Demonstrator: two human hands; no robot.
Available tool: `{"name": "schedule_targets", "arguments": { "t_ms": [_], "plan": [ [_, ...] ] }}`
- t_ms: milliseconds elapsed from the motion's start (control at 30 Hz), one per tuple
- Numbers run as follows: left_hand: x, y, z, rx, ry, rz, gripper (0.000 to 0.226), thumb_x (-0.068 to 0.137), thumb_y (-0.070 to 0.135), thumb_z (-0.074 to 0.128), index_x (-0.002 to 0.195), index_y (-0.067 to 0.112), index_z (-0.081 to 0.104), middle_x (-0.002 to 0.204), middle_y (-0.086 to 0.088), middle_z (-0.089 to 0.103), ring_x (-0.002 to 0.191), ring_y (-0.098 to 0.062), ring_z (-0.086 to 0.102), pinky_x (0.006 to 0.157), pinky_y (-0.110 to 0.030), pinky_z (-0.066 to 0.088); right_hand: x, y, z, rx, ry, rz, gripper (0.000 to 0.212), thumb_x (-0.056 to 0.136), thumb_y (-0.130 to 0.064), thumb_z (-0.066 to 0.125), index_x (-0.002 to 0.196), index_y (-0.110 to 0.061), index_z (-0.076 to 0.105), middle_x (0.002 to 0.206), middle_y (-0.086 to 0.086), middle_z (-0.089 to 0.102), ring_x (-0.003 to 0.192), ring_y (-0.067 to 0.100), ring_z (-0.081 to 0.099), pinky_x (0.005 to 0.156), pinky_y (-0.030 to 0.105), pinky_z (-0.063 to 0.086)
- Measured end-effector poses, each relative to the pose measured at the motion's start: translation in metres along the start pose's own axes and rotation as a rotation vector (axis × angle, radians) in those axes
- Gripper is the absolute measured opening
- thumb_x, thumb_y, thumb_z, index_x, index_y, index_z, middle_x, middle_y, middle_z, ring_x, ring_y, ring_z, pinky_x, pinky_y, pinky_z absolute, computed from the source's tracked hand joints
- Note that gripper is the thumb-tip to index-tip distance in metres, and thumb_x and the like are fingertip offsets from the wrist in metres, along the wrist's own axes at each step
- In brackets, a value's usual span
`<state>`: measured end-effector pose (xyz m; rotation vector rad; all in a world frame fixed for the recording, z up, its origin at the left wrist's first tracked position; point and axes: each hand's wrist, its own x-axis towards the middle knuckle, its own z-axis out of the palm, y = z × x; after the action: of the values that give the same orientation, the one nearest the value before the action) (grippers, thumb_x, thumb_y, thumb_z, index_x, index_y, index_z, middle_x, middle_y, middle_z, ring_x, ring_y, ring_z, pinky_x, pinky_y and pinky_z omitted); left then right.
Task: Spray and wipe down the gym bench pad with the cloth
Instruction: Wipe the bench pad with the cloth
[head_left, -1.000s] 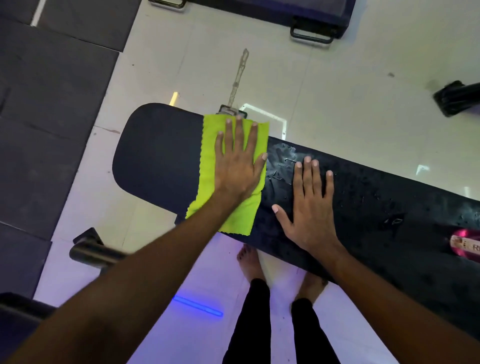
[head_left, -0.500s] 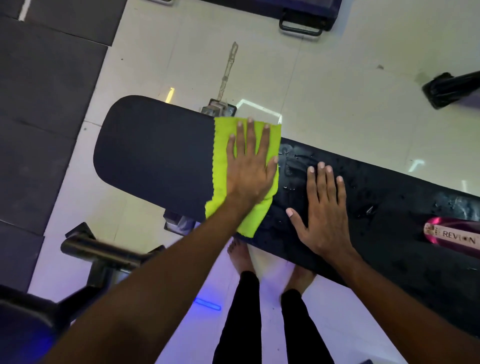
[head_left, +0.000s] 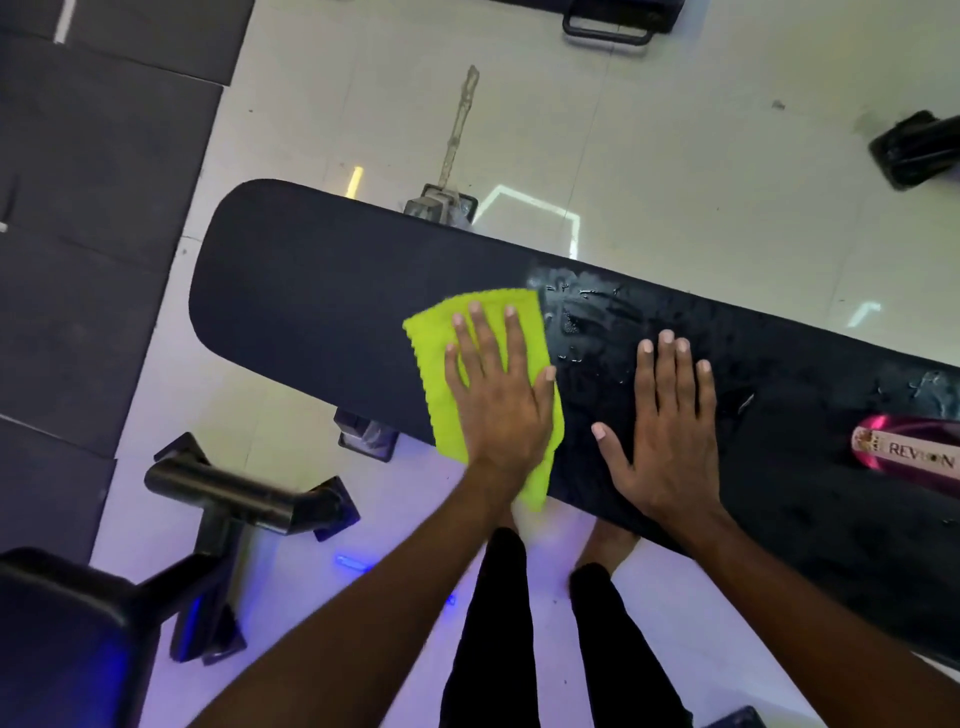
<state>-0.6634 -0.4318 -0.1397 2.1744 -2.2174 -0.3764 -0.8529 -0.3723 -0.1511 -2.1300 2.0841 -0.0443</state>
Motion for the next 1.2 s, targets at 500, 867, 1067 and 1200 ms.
{"name": "schedule_targets", "arguments": {
  "t_ms": [500, 867, 1067, 1200],
  "plan": [
    [0.055, -0.012, -0.012, 0.084, -0.032, 0.427, 0.064, 0.110, 0.051, 0.020, 0.168, 0.026, 0.014, 0.177, -0.010, 0.008, 0.164, -0.030, 0.006, 0.129, -0.052, 0.018, 0.001, 0.003, -0.002, 0.019, -0.001, -0.021, 0.092, 0.103, -0.061, 0.032, 0.168, -0.003, 0.003, 0.177, 0.019, -0.001, 0.166, 0.035, 0.001, 0.133, 0.058, 0.011],
    [0.012, 0.061, 0.001, 0.007, -0.006, 0.024, 0.068, 0.107, 0.045, 0.024, 0.168, 0.020, 0.009, 0.176, -0.017, 0.003, 0.163, -0.038, 0.003, 0.130, -0.056, 0.011, -0.025, 0.028, -0.002, 0.018, 0.005, -0.014, 0.088, 0.104, -0.054, 0.032, 0.166, 0.002, 0.004, 0.176, 0.023, -0.001, 0.165, 0.039, 0.001, 0.133, 0.058, 0.010],
    [0.070, 0.014, -0.014, 0.084, 0.002, 0.393, 0.063, 0.110, 0.048, 0.025, 0.168, 0.029, 0.014, 0.177, -0.007, 0.006, 0.164, -0.027, 0.004, 0.130, -0.049, 0.015, -0.027, 0.040, 0.000, 0.046, 0.045, 0.038, 0.091, 0.104, -0.059, 0.033, 0.167, 0.001, 0.004, 0.176, 0.022, 0.001, 0.165, 0.037, 0.001, 0.134, 0.057, 0.008],
    [0.008, 0.035, -0.004, 0.035, 0.051, -0.085, 0.065, 0.109, 0.045, 0.026, 0.168, 0.025, 0.009, 0.177, -0.012, 0.001, 0.164, -0.032, 0.001, 0.131, -0.052, 0.012, -0.038, 0.057, -0.006, 0.029, 0.031, 0.107, 0.091, 0.104, -0.061, 0.028, 0.167, 0.000, 0.005, 0.176, 0.022, 0.001, 0.165, 0.037, 0.002, 0.133, 0.059, 0.010]
  ]
}}
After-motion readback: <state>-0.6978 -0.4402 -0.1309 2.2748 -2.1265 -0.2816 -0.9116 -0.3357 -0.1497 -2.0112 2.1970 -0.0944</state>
